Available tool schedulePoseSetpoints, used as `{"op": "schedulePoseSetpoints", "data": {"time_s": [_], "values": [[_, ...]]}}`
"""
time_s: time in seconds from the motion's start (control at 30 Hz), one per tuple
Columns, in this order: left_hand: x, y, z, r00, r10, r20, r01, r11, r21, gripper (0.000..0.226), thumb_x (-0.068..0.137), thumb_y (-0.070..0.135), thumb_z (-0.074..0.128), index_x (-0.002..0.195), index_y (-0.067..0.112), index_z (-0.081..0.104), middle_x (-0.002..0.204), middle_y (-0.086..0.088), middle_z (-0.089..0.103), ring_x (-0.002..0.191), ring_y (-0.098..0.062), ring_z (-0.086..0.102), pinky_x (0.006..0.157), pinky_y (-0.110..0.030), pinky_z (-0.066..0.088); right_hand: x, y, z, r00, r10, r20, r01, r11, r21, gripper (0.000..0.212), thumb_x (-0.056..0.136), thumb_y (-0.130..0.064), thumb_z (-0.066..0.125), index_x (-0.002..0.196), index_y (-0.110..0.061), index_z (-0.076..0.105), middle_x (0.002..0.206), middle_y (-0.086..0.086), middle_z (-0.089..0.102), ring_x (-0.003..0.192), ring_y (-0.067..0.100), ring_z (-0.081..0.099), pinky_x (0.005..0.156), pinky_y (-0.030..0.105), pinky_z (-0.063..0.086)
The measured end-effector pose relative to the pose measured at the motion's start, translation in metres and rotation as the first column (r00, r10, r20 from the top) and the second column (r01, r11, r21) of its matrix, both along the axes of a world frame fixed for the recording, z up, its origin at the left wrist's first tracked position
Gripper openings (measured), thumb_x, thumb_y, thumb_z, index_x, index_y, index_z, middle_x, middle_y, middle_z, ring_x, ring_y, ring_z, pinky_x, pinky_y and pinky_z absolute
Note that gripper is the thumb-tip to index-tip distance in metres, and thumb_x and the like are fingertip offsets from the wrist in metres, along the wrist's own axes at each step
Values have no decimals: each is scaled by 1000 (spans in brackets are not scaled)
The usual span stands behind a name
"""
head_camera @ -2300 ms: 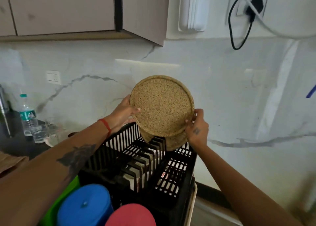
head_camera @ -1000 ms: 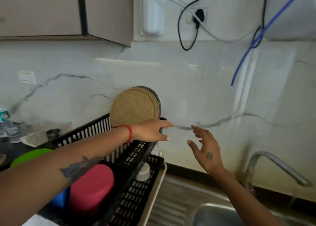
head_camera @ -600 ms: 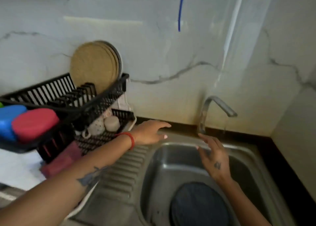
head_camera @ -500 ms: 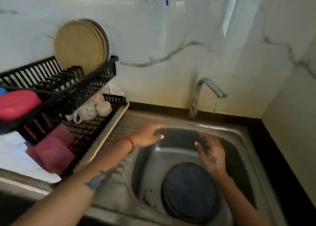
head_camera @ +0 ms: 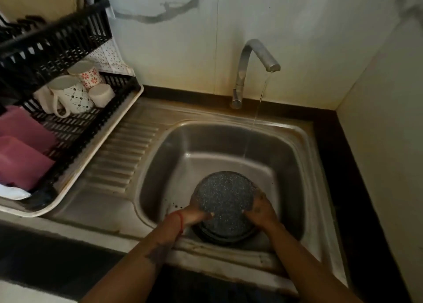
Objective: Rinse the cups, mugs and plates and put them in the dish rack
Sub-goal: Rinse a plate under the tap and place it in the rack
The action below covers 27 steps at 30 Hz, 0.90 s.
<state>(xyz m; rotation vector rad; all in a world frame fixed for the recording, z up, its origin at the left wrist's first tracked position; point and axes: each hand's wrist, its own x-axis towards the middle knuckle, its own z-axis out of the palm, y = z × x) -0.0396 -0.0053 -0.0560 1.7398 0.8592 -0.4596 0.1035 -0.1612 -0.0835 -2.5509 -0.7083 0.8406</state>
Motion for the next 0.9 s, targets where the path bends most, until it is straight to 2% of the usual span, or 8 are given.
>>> {"op": "schedulePoseSetpoints", "data": {"time_s": [0.13,0.3,0.4,0.53,0.63,0.7,0.8,0.9], "values": [[3,6,1,990,82,-117,-98,986,-135,80,93,30,61,152,20,9,155,-9,26,140,-32,29,106,-48,36,2,6,-5,994,-51,-94,49,999,-21,92,86,-31,68,151,-3,10,155,17,19,141,31,24,114,31,24],[4,12,-9,973,224,-54,-228,970,-90,71,89,25,65,146,20,23,138,-9,44,120,-30,47,91,-41,45,7,4,-9,957,-269,-107,277,958,77,56,80,-21,74,131,-8,54,122,15,63,112,29,58,92,29,44],[4,14,-17,961,277,-11,-277,958,-71,63,88,23,68,140,15,34,122,-6,51,105,-24,51,81,-33,45,10,4,-8,928,-335,-165,358,924,137,63,77,-17,76,134,-13,53,125,12,62,114,30,57,98,35,47],[1,21,-22,935,354,-16,-352,934,64,62,85,25,72,133,1,40,116,-14,55,100,-30,62,76,-36,55,14,5,-9,902,-399,-164,412,910,55,60,75,-22,78,128,-6,57,128,17,58,115,34,55,98,39,47],[0,23,-24,937,347,-31,-341,933,116,53,81,24,76,116,-6,52,85,-13,62,69,-26,66,70,-39,59,16,3,-13,871,-455,-186,465,885,10,60,73,-21,81,125,-2,57,131,20,53,117,36,53,98,41,48],[-1,25,-26,943,330,-45,-319,934,161,43,77,24,80,102,-4,60,69,-12,66,60,-25,68,70,-45,60,18,2,-15,853,-482,-199,492,870,4,61,71,-20,82,123,-2,57,132,21,50,117,37,51,97,41,48],[-2,27,-27,941,331,-66,-319,936,152,37,73,20,82,95,0,60,76,-14,68,67,-27,71,74,-49,59,21,1,-19,834,-510,-212,518,855,-21,53,68,-15,83,114,0,61,125,21,54,108,34,55,90,36,51],[-3,27,-28,945,318,-80,-305,941,146,37,73,16,82,85,7,48,80,-13,62,64,-28,68,74,-48,59,20,0,-21,786,-547,-289,565,825,-25,44,69,-3,77,109,1,61,116,19,60,98,32,57,71,29,48]]}}
